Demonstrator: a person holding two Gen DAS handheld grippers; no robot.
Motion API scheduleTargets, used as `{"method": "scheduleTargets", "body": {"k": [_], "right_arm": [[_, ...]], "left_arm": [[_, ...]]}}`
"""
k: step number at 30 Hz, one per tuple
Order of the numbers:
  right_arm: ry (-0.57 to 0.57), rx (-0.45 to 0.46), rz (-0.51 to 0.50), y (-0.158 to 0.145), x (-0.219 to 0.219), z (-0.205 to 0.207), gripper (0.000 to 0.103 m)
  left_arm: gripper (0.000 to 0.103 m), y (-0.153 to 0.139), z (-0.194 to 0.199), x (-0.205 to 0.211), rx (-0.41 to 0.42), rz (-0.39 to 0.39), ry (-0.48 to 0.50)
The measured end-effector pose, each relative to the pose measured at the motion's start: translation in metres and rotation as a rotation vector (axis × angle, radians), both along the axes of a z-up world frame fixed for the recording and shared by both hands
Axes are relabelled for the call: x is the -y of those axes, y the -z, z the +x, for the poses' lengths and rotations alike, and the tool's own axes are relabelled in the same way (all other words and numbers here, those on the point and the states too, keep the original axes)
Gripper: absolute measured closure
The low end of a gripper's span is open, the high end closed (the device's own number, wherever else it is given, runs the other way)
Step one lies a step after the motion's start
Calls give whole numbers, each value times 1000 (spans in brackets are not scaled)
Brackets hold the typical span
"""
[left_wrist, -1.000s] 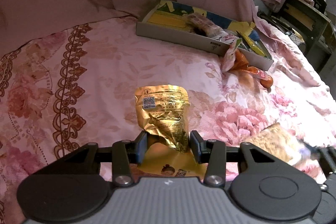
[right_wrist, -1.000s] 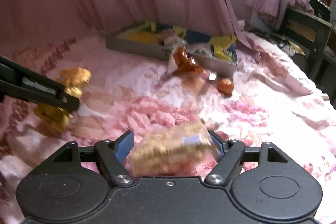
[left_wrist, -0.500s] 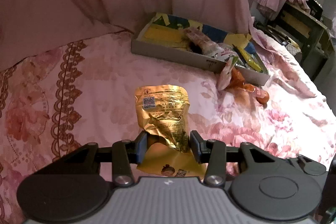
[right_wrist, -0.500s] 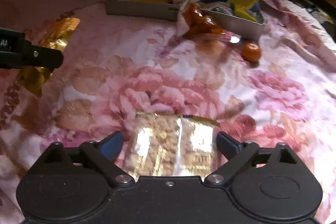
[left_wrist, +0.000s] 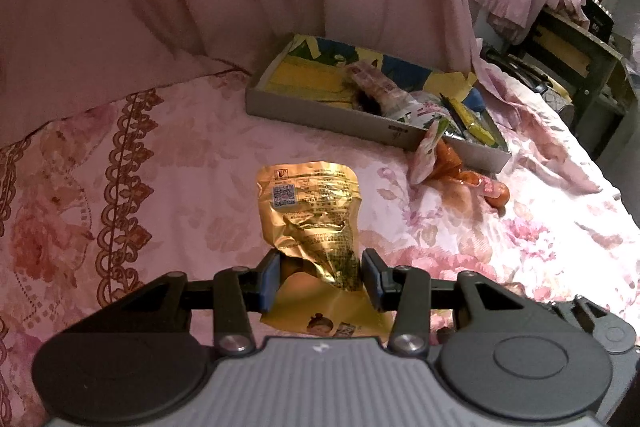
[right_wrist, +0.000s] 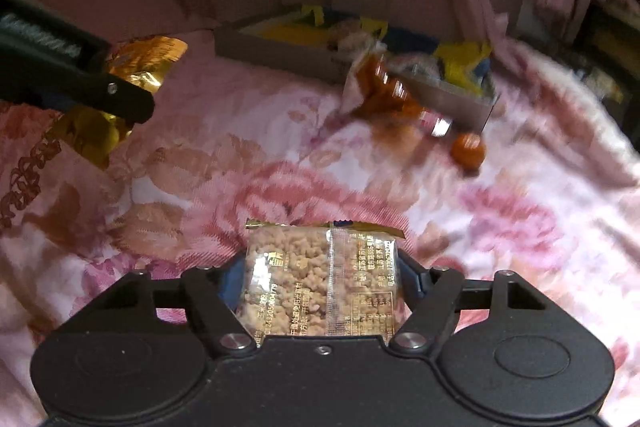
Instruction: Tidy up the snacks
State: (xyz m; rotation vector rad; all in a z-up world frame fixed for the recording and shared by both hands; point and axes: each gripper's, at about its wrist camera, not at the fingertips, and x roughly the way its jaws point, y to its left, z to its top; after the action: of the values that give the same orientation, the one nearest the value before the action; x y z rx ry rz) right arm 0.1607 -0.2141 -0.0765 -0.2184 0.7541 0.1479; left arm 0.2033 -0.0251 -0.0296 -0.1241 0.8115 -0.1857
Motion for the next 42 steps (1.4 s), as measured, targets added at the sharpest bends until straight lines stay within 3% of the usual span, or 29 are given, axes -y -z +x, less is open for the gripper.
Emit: {"method": "scheduleTargets", "body": {"k": [7,19,28,35,42], "right_arm": [[-2,137,-103,-15,0,-7,29],[62,267,-79,-40,15,-6,29],[31,368,-116,-55,26,5,29],[41,450,-117,-63,45,36,29],[96,501,-38,-62,64,101,29]], "left_arm": [[56,-9,3,9,23,-4,8],[56,-21,18,23,52,13,13],[56,-37,41,43,98,-10,18],[56,-50,75,75,123,-16,45],[56,-51,129,100,134,4,76]]}}
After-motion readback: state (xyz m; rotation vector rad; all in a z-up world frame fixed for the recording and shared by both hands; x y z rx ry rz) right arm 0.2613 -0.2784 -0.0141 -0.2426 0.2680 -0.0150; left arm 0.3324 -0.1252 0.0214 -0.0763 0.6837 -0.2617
